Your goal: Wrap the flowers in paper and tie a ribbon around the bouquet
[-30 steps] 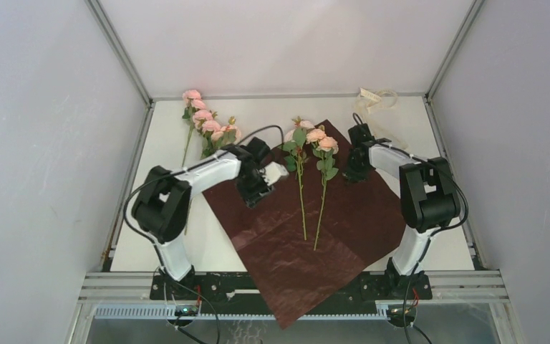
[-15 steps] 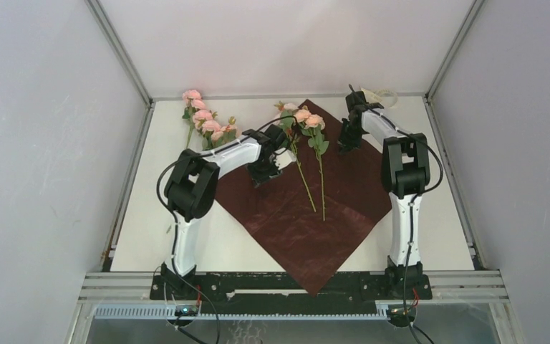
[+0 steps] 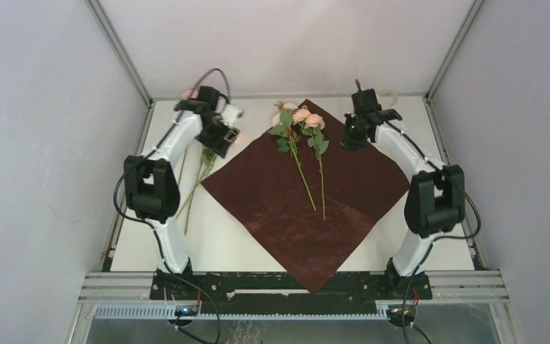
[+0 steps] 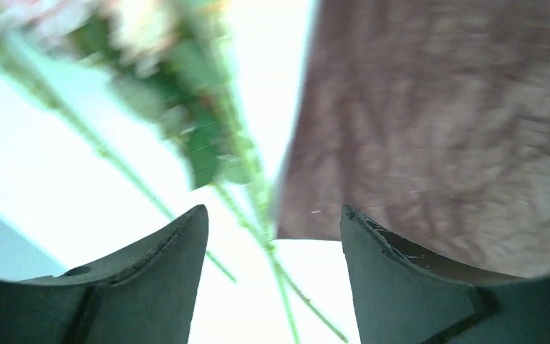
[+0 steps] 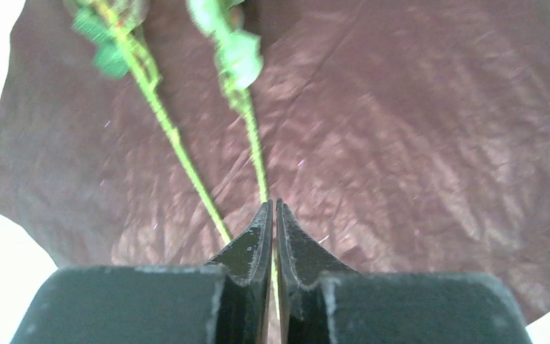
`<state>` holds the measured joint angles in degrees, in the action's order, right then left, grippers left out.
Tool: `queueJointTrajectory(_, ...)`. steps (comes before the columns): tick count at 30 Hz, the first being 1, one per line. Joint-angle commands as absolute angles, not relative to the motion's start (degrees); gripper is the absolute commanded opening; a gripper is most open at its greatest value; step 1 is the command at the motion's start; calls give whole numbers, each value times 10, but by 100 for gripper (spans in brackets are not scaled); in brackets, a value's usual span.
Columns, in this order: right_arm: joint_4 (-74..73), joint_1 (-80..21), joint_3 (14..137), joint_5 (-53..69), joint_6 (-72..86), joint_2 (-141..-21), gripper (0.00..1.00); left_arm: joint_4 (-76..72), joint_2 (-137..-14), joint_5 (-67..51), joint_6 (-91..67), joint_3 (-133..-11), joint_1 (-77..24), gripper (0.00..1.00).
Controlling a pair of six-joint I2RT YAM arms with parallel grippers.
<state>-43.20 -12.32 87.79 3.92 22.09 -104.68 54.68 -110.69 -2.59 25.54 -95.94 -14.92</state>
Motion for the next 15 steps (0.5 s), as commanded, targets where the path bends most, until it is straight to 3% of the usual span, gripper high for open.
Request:
queueJointTrajectory(1, -360, -172, 812, 43, 211, -965, 13, 583, -1140, -16, 222, -1015, -61, 74)
queueJointTrajectory(5, -357, -203, 789, 31, 210, -942, 18, 595, -1199, -2, 215, -1059, -18, 74)
queueJointTrajectory(15, -359, -225, 759, 20, 209, -940, 20, 594, -1241, -39, 217, -1058, -9, 64)
